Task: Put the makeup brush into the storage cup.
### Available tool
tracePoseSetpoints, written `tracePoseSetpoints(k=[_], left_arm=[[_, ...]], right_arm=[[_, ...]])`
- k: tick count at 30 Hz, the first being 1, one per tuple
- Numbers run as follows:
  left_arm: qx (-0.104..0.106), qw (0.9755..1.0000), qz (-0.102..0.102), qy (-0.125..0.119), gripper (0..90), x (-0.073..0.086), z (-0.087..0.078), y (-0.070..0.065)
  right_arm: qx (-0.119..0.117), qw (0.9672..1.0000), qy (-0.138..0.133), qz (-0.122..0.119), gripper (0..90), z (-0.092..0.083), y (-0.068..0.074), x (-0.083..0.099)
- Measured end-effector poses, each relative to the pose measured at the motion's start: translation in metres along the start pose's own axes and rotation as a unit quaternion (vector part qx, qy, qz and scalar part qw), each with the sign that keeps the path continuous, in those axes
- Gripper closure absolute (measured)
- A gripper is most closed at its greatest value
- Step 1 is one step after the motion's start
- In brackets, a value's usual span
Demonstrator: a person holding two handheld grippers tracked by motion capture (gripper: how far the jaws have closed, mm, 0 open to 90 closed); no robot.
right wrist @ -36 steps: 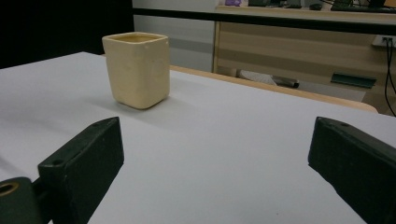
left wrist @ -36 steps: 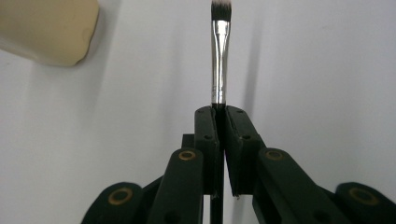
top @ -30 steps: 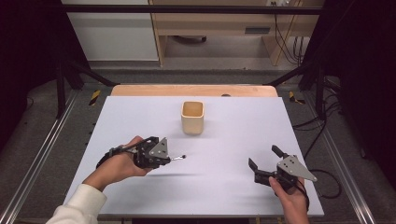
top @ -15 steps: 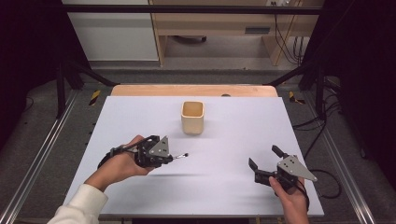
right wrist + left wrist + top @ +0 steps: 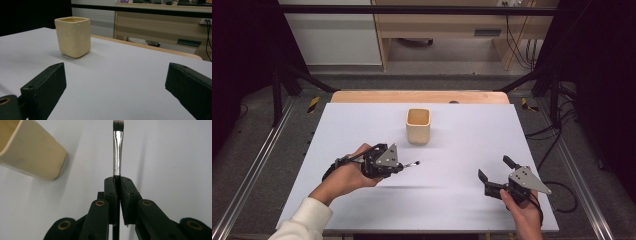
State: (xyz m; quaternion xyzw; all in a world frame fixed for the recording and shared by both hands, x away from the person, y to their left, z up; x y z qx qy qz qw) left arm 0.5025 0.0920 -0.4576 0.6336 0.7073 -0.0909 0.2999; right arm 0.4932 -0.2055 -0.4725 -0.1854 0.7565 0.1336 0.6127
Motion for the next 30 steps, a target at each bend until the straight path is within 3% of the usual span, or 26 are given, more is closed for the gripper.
tracePoseSetpoints(k=[14, 30], left_arm=[[-0.021, 0.9982, -0.024, -0.051, 83.9, -0.019, -0.005, 0.005], [-0.048, 0.9918, -0.053, -0.106, 83.9, -0.038, -0.013, 0.01]], right_arm=[[0.0, 1.0, 0.0, 0.0, 3.7, 0.0, 0.0, 0.0], [-0.001, 1.0, 0.0, -0.001, 3.6, 0.0, 0.0, 0.0]])
Point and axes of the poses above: each handheld gripper's, and its own axes: z roughly forward along the jaws, x roughly out of its underside, y roughly to its left, the point moved 10 cm from there along z, roughly forward along the jaws, and after that the axes turned 2 degrees about y, right-handed, at the moved point
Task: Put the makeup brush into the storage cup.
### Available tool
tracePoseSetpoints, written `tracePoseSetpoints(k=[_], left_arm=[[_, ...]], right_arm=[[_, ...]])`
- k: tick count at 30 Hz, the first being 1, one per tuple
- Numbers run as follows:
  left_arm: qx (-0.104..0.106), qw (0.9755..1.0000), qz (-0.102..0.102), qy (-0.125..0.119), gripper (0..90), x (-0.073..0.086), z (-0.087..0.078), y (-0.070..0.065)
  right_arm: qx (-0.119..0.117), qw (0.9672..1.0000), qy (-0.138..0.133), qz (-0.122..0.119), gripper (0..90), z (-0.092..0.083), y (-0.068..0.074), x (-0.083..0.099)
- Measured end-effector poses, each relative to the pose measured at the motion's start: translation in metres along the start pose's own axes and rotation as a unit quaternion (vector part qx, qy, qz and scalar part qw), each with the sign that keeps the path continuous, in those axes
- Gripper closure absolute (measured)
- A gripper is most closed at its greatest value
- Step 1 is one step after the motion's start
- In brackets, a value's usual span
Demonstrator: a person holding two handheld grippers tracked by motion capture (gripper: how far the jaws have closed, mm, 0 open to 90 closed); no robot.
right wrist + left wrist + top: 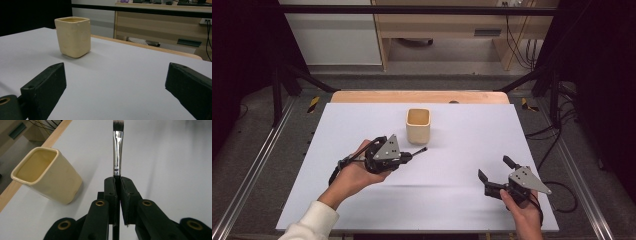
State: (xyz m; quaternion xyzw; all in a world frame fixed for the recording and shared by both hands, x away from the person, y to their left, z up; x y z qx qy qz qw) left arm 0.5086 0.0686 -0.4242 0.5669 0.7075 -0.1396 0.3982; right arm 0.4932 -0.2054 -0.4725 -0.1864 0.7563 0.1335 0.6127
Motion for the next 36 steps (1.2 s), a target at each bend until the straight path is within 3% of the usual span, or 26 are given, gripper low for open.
tracePoseSetpoints(k=[12, 26, 29, 36], left_arm=[[-0.025, 0.9989, -0.015, -0.037, 83.9, -0.015, -0.002, 0.004], [-0.041, 0.9955, -0.033, -0.079, 83.9, -0.033, -0.01, 0.008], [-0.047, 0.9938, -0.044, -0.091, 83.9, -0.038, -0.012, 0.011], [-0.053, 0.9932, -0.044, -0.094, 83.9, -0.045, -0.01, 0.013]], right_arm=[[0.001, 1.0, 0.002, -0.003, 3.7, 0.0, 0.0, 0.001], [0.001, 1.0, 0.003, -0.004, 3.8, 0.0, 0.0, 0.001], [0.001, 1.0, 0.003, -0.004, 3.9, 0.0, 0.0, 0.001], [0.0, 1.0, 0.003, -0.003, 3.8, 0.0, 0.0, 0.001]])
Point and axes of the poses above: each handheld gripper's, and its own axes: z roughly forward along the jaws, x roughly out of its underside, y roughly to its left, the point moved 10 cm from there along z, roughly forward along the jaws, and after that the axes turned 2 degrees about y, right-handed, at the moved point
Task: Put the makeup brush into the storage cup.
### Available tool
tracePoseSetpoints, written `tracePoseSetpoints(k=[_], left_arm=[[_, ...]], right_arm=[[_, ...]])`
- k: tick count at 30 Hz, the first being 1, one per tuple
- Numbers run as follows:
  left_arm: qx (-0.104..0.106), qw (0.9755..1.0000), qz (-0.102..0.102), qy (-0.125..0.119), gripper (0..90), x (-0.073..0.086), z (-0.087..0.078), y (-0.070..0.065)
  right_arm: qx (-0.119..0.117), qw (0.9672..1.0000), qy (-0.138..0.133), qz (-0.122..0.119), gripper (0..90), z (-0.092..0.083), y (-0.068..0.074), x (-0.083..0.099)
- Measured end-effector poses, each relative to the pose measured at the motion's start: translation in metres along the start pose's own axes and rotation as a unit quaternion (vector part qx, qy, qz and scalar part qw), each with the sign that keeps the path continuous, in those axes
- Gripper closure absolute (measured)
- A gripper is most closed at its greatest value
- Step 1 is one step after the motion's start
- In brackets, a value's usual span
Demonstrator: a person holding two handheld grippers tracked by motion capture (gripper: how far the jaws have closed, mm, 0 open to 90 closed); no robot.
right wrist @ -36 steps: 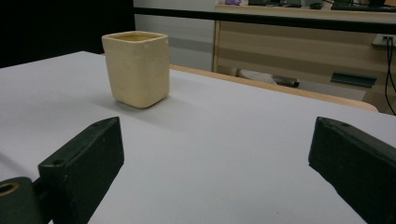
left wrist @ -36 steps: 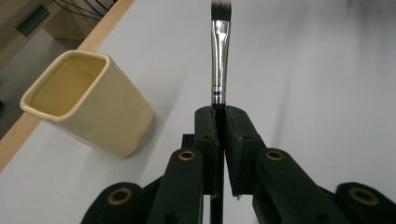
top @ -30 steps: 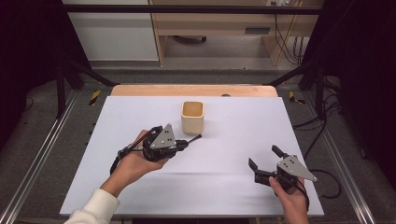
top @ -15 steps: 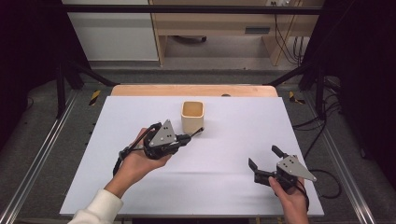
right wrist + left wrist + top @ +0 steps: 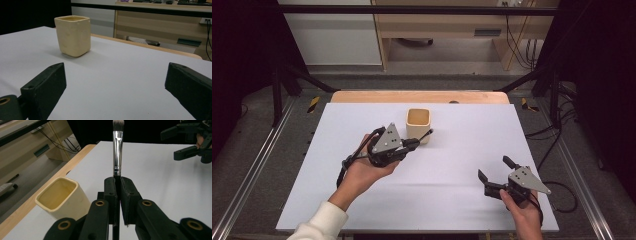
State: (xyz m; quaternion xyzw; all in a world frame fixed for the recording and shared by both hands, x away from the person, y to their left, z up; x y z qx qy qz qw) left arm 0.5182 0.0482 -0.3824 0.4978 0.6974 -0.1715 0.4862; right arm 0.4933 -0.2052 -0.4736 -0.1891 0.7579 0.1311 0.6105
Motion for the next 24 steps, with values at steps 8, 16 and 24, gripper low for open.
tracePoseSetpoints(k=[8, 16, 24], left_arm=[[-0.029, 0.9994, -0.01, -0.015, 83.8, -0.011, 0.003, 0.008], [-0.046, 0.9981, -0.029, -0.028, 83.9, -0.015, 0.007, 0.014], [-0.065, 0.9956, -0.053, -0.043, 83.8, -0.02, 0.007, 0.021]], right_arm=[[0.0, 1.0, -0.001, 0.001, 3.8, 0.0, 0.0, 0.0], [-0.001, 1.0, 0.0, 0.0, 3.8, 0.0, 0.0, 0.0], [-0.001, 1.0, 0.001, 0.001, 3.7, 0.0, 0.0, 0.0]])
Point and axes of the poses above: each handheld gripper's, and its own axes: z roughly forward along the jaws, x roughly out of its underside, y roughly to its left, the point moved 10 cm from there along z, roughly forward along the jaws, and after that the axes turned 2 degrees about y, right-handed, at the moved point
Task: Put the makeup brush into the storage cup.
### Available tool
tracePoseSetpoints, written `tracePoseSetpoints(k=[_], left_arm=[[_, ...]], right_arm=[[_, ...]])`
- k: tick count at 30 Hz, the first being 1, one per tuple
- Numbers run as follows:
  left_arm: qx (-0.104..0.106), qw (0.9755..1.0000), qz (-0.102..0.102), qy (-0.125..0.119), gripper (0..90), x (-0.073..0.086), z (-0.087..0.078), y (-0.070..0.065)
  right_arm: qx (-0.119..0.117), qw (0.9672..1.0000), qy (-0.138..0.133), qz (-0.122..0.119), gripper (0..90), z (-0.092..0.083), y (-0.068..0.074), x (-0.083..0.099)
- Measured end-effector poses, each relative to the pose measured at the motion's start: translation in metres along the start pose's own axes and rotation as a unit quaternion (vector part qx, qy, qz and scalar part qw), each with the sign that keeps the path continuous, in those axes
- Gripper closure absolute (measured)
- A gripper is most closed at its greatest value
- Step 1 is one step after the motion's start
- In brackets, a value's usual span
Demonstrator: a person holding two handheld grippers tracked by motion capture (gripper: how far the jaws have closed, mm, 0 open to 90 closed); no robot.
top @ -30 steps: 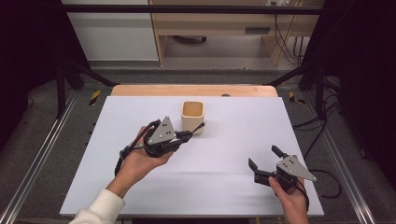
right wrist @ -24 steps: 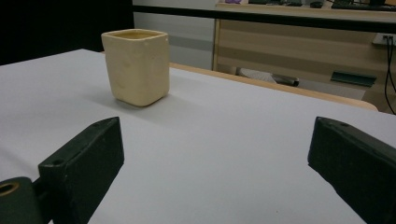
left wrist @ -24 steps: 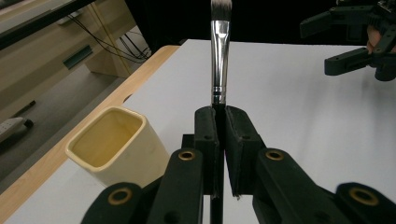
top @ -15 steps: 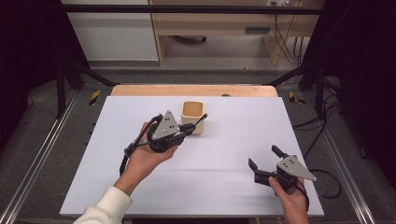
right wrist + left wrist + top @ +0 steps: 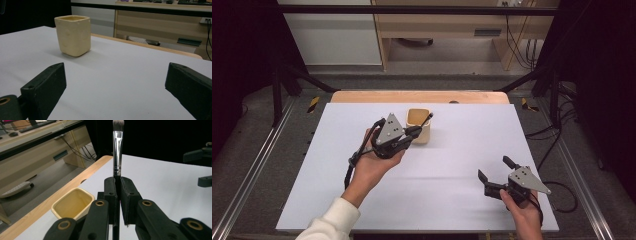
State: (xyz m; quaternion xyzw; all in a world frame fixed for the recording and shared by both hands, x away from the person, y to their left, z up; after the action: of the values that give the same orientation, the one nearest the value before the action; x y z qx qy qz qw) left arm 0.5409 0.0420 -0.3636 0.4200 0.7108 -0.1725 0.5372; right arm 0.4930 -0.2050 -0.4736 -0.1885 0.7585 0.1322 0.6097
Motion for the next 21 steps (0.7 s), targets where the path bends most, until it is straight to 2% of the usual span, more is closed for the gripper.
tracePoseSetpoints(k=[7, 21], left_arm=[[-0.03, 0.9993, -0.016, -0.016, 83.8, -0.003, 0.002, 0.011], [-0.051, 0.9983, -0.023, -0.018, 83.8, -0.001, 0.015, 0.024]], right_arm=[[-0.001, 1.0, 0.0, 0.0, 3.7, 0.0, 0.0, 0.0], [-0.002, 1.0, 0.0, -0.001, 3.7, 0.0, 0.001, 0.0]])
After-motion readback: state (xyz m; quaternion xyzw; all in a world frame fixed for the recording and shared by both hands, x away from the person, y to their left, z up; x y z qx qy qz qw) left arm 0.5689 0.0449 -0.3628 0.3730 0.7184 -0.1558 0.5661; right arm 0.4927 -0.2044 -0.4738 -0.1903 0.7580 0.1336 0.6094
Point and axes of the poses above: each handheld gripper's, and its own axes: z roughly forward along the jaws, x roughly out of its underside, y roughly to its left, the point moved 10 cm from there along z, roughly forward along the jaws, and after that the axes turned 2 degrees about y, right-handed, at the moved point
